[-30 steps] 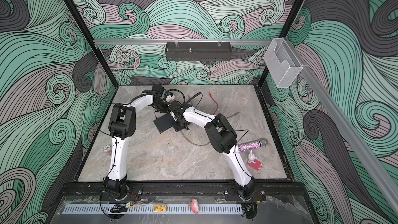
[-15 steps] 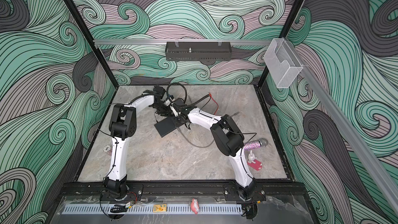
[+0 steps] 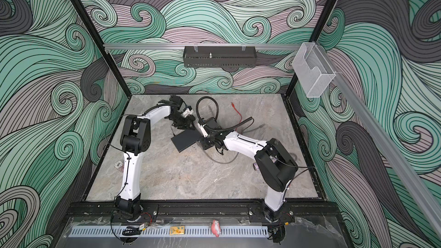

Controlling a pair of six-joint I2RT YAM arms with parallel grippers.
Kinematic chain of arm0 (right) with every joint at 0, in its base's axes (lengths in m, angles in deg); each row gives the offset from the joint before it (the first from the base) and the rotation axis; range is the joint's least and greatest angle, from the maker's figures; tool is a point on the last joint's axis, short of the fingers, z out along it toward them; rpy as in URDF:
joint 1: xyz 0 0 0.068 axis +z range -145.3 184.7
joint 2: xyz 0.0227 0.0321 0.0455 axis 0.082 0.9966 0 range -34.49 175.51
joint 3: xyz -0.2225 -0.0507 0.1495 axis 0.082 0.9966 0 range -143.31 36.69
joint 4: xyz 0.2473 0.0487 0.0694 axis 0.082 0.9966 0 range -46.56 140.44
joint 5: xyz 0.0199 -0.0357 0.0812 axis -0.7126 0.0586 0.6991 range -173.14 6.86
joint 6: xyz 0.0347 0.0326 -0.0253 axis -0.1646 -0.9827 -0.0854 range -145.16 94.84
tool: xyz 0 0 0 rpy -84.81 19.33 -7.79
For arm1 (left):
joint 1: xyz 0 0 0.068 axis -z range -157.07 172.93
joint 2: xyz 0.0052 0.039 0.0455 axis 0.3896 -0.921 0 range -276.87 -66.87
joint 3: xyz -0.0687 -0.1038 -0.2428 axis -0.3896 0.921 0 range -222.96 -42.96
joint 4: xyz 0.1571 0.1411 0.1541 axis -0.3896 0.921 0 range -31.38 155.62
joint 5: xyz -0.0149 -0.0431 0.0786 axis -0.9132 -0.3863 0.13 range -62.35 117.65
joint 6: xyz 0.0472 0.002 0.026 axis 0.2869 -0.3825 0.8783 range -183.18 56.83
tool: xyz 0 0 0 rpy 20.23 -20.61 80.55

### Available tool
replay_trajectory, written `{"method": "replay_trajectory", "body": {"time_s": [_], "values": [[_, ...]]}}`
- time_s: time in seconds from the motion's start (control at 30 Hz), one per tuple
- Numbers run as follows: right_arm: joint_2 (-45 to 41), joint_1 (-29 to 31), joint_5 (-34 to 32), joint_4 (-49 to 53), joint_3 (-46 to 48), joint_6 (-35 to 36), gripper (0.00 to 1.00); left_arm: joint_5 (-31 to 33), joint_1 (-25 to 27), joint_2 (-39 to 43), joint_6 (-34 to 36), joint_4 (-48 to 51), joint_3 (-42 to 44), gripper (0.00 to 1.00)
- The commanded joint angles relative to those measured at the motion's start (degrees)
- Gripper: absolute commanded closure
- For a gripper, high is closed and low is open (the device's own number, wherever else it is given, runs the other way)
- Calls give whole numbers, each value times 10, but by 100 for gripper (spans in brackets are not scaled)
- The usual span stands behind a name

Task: Insert the plug into the switch port

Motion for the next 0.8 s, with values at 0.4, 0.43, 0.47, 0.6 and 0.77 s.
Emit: {"method": "replay_trajectory", "body": {"time_s": [0.4,0.43,0.47,0.6,0.77], "values": [[79,32,-35,-58,-11,-34,67,18,1,9,-6,37,26,48],[80,33,-40,-53,-13,-35,67,17,2,8,-7,37,27,48],[82,33,-46,-46,-15,-35,67,16,1,9,-7,36,27,49],[98,34,-64,-20,-32,-27,67,12,2,6,-7,35,26,49],[117,36,-57,-10,-42,-36,68,8,1,2,-5,37,19,49]]}}
